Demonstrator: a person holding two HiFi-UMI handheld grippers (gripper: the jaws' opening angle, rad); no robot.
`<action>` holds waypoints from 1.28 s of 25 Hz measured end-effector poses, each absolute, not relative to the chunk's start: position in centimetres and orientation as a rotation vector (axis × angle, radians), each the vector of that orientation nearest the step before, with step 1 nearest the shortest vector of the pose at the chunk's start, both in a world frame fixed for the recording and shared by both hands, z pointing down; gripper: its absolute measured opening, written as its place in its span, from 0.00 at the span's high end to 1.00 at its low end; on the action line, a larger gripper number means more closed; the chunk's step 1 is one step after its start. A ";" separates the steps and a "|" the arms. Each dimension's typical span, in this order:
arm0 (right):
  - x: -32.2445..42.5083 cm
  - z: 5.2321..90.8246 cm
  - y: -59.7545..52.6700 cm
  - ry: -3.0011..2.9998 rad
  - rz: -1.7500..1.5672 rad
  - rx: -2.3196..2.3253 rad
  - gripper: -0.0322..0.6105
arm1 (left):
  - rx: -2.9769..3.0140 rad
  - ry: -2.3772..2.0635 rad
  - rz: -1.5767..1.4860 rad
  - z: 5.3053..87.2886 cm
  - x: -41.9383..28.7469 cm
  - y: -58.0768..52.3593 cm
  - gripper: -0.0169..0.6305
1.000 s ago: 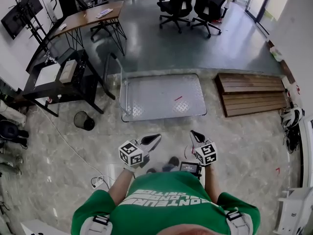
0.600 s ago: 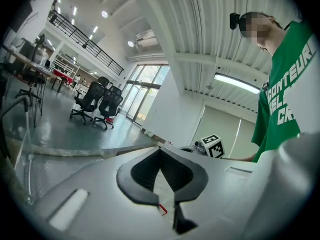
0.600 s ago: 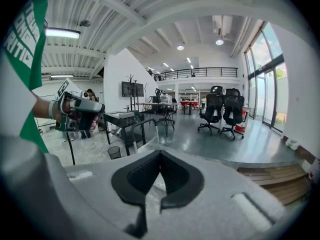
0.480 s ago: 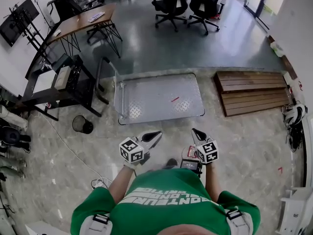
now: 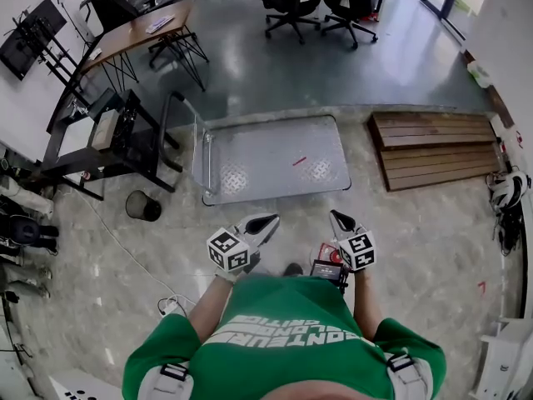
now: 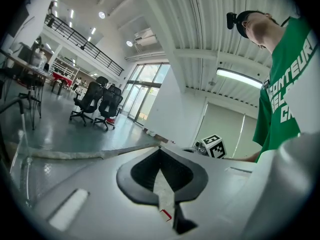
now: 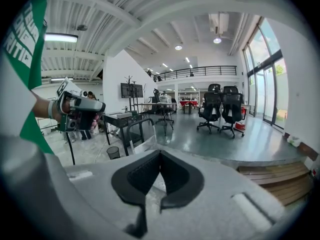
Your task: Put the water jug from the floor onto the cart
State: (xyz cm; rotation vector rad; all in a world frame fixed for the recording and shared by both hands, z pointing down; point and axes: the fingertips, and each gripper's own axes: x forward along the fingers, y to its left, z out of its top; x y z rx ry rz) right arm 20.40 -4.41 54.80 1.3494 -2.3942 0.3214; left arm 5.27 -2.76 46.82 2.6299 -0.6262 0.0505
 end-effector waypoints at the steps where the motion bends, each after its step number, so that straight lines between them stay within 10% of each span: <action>1: 20.6 54.9 -4.3 -2.393 0.327 1.348 0.96 | 2.628 -0.632 0.058 47.0 5.3 -2.7 0.95; 32: 22.9 64.3 1.1 -2.223 0.518 1.227 0.96 | 2.517 -0.545 0.161 53.0 6.4 -1.7 0.95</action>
